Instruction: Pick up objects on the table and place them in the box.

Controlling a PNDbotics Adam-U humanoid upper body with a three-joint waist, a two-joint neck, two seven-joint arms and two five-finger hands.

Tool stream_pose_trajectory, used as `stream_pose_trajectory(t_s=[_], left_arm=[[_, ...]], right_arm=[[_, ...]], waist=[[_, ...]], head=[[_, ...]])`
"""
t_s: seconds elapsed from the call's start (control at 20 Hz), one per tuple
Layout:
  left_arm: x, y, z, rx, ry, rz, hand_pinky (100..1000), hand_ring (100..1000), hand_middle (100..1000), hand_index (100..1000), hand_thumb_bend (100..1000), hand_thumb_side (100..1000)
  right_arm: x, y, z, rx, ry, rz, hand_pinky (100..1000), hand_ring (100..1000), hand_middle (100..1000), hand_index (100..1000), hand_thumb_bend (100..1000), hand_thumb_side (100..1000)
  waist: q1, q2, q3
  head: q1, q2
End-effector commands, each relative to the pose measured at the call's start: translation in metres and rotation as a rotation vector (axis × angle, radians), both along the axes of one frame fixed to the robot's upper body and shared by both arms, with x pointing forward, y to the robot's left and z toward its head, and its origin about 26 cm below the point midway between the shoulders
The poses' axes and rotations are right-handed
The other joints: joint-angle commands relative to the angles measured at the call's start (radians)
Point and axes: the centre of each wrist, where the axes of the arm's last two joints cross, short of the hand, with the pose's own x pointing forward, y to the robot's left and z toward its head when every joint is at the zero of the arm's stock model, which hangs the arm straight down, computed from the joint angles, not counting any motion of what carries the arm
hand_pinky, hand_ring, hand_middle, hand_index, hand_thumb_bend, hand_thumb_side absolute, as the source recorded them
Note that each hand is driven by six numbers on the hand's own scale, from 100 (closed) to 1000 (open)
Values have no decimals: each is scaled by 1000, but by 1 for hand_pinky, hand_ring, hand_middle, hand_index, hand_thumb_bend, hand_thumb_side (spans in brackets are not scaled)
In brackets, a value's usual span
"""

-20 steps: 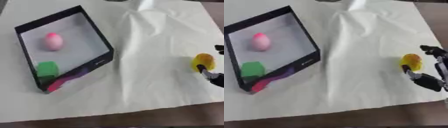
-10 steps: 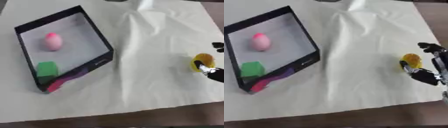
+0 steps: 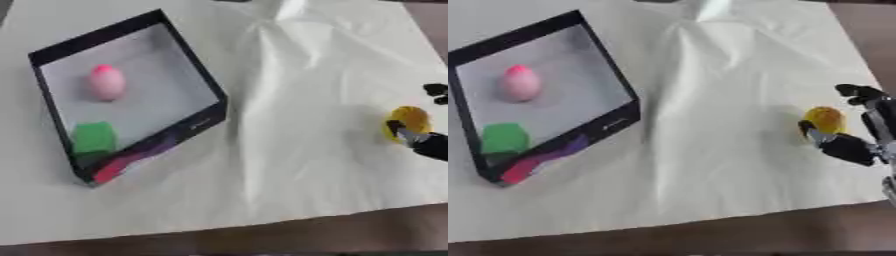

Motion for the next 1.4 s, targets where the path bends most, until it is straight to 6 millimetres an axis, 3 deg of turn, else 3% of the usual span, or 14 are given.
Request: stream_pose_trajectory(t_s=[0.05,0.6,0.95,1.4], left_arm=[[-2,1,9,13,-27,4,710,587,780,835,410,524],[-2,2,9,12,-26,4,711,587,781,835,406,525],[-1,1,9,11,-26,1,711,587,781,835,402,526],[-1,1,8,10,-23,0,711,586,781,835,397,528]], right_arm=[[2,0,9,-37,13,13,893,834,816,885,459,490],[3,-3,5,-38,76,-25,882,819,803,883,465,462],[5,-8,1,-25,102,-50,863,794,784,876,430,323],[8,-13,0,-26,115,-94,853,785,780,873,402,231]], waist=[[8,3,2],[11,7,9],[14,9,13],[20,14,18]], head=[[-1,-2],[-2,-2],[-4,-2],[-10,-2]])
